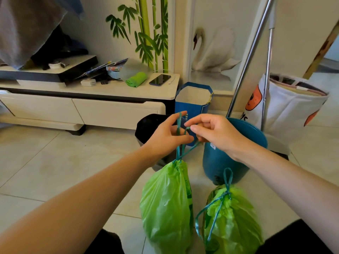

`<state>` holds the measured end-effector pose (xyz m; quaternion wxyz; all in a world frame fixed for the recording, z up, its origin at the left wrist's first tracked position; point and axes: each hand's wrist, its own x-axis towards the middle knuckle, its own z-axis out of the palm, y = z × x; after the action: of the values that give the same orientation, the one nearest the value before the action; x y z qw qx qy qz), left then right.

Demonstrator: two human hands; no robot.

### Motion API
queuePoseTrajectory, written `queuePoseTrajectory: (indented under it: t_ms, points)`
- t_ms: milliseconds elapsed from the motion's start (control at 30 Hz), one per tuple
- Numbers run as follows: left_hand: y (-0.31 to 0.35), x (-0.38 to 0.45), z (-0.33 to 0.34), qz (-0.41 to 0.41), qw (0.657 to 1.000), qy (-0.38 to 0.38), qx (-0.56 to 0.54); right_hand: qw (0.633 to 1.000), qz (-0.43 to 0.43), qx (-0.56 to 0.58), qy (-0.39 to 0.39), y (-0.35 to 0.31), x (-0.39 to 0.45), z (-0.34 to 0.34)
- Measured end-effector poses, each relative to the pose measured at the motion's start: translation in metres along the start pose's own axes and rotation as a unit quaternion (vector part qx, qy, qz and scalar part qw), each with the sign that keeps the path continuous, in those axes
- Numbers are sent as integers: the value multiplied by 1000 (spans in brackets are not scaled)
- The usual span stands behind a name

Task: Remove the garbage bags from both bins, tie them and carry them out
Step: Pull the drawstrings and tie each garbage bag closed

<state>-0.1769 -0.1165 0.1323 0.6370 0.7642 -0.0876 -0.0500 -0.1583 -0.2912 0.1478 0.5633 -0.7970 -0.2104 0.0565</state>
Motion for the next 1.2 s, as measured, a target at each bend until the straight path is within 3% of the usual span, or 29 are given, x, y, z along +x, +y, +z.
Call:
queuePoseTrajectory:
  t_ms: [167, 300, 367, 500, 533, 600, 733, 933, 967, 1033, 1100, 1200]
  points:
    - [3, 3, 15, -14, 999, 16, 38, 998, 5, -26, 50, 2, -2, -7]
    - [-3, 9, 17, -58, 996, 60, -8, 983, 104, -142, 45, 25, -7, -21]
    - [-4, 9, 14, -78, 994, 64, -51, 956, 208, -206, -14, 43, -14, -27]
    - [-4, 11, 5, -101, 983, 73, -135, 823, 398, -377, -150, 70, -37, -25]
    - [-4, 11, 3, -104, 981, 72, -147, 815, 418, -370, -156, 73, -42, -23]
    - [-2, 10, -2, -108, 979, 68, -159, 851, 438, -264, -116, 77, -46, -20]
    - [2, 9, -7, -114, 979, 69, -155, 914, 389, -108, -27, 68, -39, -16]
    - [6, 5, -5, -118, 982, 63, -132, 938, 304, 63, -154, 44, -47, -4]
    - [6, 4, -4, -119, 983, 59, -129, 937, 296, 48, -180, 42, -50, 2]
    - [7, 3, -3, -117, 985, 47, -120, 935, 230, -133, -233, 43, -56, 12]
    - [7, 2, -3, -115, 988, 33, -96, 876, 139, -356, -296, 48, -62, 19]
    - [8, 0, 0, -119, 990, 19, -71, 767, 122, -501, -382, 55, -72, 26]
